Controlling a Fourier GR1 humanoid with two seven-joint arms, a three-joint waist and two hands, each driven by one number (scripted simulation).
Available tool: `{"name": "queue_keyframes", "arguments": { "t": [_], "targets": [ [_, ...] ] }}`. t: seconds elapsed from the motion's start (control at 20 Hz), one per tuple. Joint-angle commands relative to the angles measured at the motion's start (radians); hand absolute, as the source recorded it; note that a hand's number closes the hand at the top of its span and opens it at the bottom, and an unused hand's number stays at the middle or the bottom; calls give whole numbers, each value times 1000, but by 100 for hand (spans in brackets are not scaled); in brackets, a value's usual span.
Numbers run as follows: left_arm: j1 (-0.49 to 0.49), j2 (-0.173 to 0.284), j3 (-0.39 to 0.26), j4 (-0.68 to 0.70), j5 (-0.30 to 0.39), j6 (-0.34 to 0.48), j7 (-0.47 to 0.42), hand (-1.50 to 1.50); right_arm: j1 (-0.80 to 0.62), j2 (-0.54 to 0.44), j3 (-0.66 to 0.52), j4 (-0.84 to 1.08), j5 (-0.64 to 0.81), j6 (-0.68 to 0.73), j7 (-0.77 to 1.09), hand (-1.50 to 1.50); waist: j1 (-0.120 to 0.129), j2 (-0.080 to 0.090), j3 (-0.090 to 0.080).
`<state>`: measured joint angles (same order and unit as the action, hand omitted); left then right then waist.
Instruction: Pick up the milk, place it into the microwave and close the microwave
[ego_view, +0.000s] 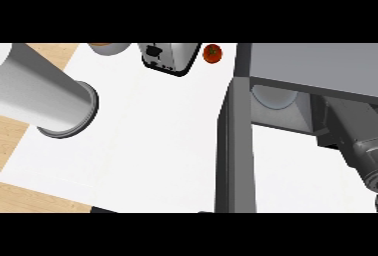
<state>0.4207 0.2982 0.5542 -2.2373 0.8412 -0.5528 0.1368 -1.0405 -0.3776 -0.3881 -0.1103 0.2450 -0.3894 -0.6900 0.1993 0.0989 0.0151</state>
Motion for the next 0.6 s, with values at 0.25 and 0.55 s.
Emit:
{"name": "queue_keyframes", "arguments": {
  "t": [0.25, 0.55],
  "targets": [
    [-30, 25, -18, 17, -15, 0, 19, -150, -100, 33, 75, 28, 65, 132, 72, -150, 35, -7, -10],
    [-54, 13, -31, 49, -47, 2, 13, -150, -134, 111, 85, 31, 70, 31, 130, -150, 30, -17, -13]
  ]
}}
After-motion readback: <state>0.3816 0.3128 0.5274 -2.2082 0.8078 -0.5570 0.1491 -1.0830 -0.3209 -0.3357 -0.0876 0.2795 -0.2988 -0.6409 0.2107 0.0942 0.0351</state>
